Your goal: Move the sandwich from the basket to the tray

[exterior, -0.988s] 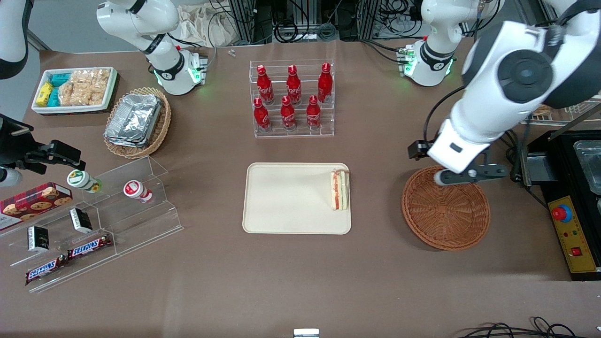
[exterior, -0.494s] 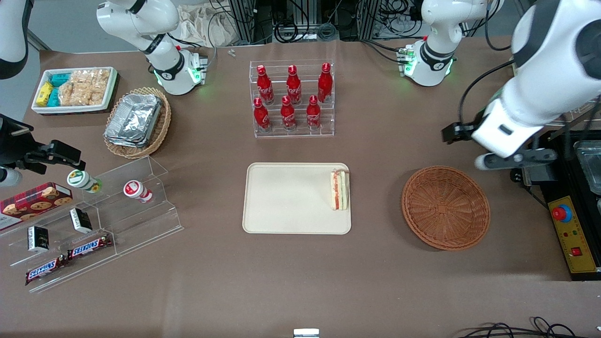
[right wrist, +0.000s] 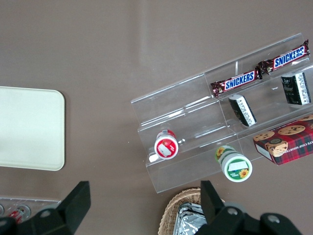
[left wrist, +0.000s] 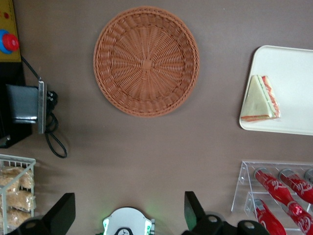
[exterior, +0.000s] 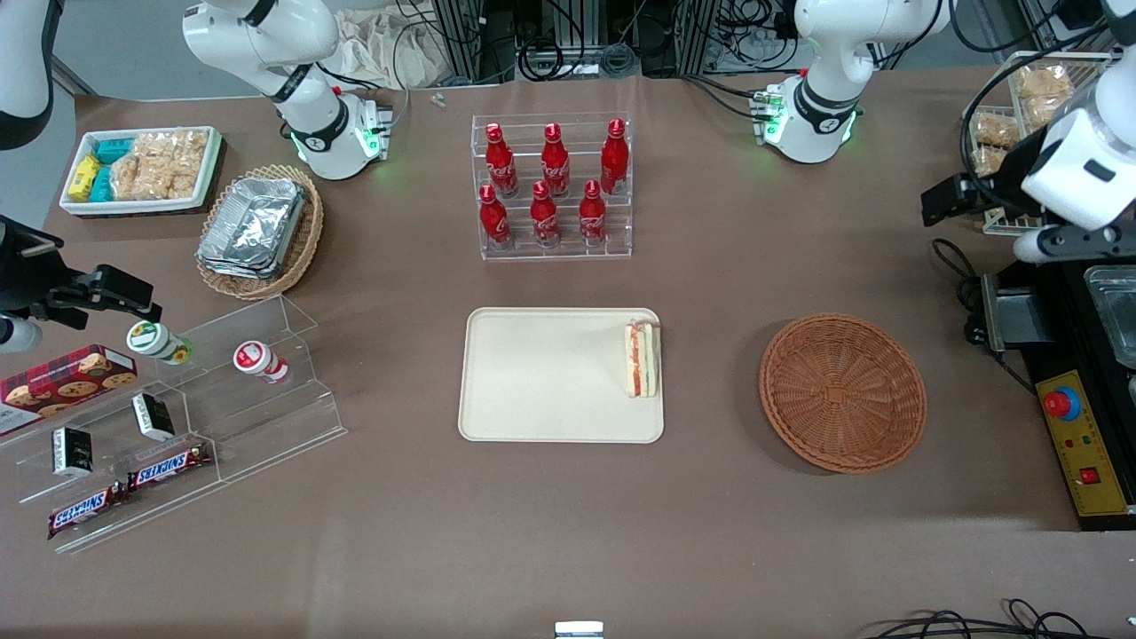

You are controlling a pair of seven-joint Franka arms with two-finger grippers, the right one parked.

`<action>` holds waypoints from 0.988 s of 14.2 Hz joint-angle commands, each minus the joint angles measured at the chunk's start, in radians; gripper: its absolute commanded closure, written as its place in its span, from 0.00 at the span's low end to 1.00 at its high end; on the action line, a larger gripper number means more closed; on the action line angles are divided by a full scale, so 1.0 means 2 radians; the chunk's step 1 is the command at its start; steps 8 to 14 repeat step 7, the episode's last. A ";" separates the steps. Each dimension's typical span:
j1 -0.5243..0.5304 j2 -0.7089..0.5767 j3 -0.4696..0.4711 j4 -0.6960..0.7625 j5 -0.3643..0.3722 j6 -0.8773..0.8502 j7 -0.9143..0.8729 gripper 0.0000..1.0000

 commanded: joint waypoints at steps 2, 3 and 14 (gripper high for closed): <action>-0.043 -0.024 0.046 -0.032 -0.004 0.008 0.006 0.00; -0.044 -0.022 0.046 -0.031 -0.003 0.008 0.006 0.00; -0.044 -0.010 0.040 -0.023 0.014 0.005 0.015 0.00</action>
